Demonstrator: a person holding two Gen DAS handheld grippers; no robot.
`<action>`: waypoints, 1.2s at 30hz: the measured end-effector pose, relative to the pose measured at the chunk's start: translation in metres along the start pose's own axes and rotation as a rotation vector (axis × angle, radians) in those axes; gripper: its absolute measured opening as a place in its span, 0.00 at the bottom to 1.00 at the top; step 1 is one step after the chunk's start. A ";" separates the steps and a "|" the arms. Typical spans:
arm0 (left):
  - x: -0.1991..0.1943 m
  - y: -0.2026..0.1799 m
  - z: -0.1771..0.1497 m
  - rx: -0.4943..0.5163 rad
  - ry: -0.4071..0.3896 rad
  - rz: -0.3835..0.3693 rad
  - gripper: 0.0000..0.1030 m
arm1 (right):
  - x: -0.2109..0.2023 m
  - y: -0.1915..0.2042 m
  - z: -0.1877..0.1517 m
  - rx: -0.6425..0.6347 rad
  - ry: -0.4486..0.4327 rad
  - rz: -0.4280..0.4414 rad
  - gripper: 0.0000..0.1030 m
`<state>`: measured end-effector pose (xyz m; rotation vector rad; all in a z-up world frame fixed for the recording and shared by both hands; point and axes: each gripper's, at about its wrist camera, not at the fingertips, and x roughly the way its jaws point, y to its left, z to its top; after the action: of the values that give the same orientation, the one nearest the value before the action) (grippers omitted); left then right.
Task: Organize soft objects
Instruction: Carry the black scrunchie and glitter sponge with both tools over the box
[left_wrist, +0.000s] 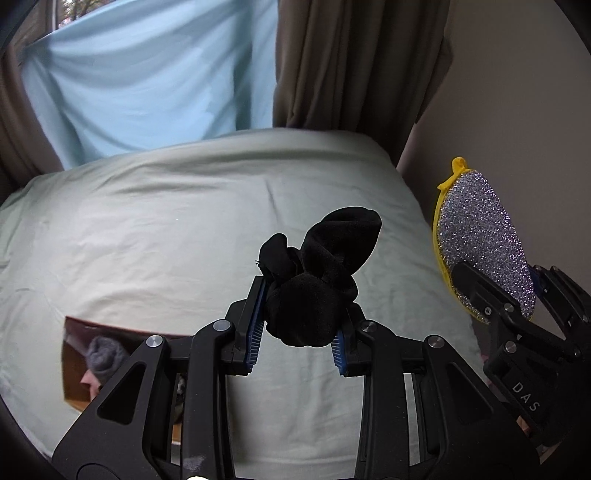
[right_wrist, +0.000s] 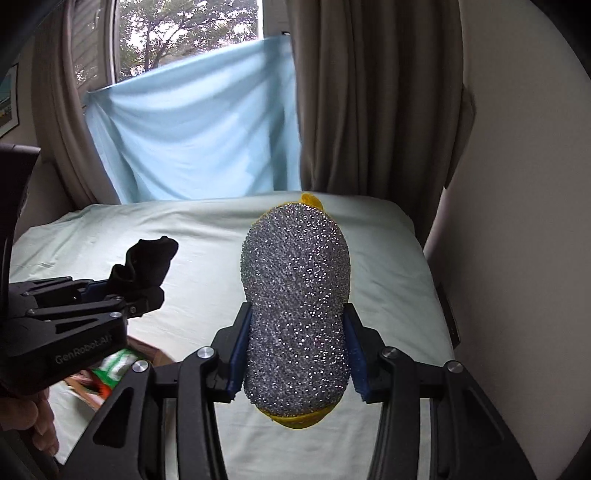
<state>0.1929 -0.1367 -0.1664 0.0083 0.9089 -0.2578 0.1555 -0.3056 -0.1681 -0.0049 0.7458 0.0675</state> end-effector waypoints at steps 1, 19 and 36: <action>-0.011 0.007 -0.001 -0.007 -0.005 -0.006 0.27 | -0.008 0.009 0.002 0.000 -0.005 0.001 0.41; -0.106 0.218 -0.042 -0.063 -0.007 0.061 0.27 | -0.034 0.206 0.003 0.040 0.076 0.100 0.41; 0.009 0.310 -0.088 0.015 0.250 0.017 0.27 | 0.071 0.266 -0.053 0.282 0.369 0.089 0.41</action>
<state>0.1998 0.1721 -0.2591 0.0630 1.1546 -0.2514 0.1545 -0.0372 -0.2495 0.2921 1.1189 0.0462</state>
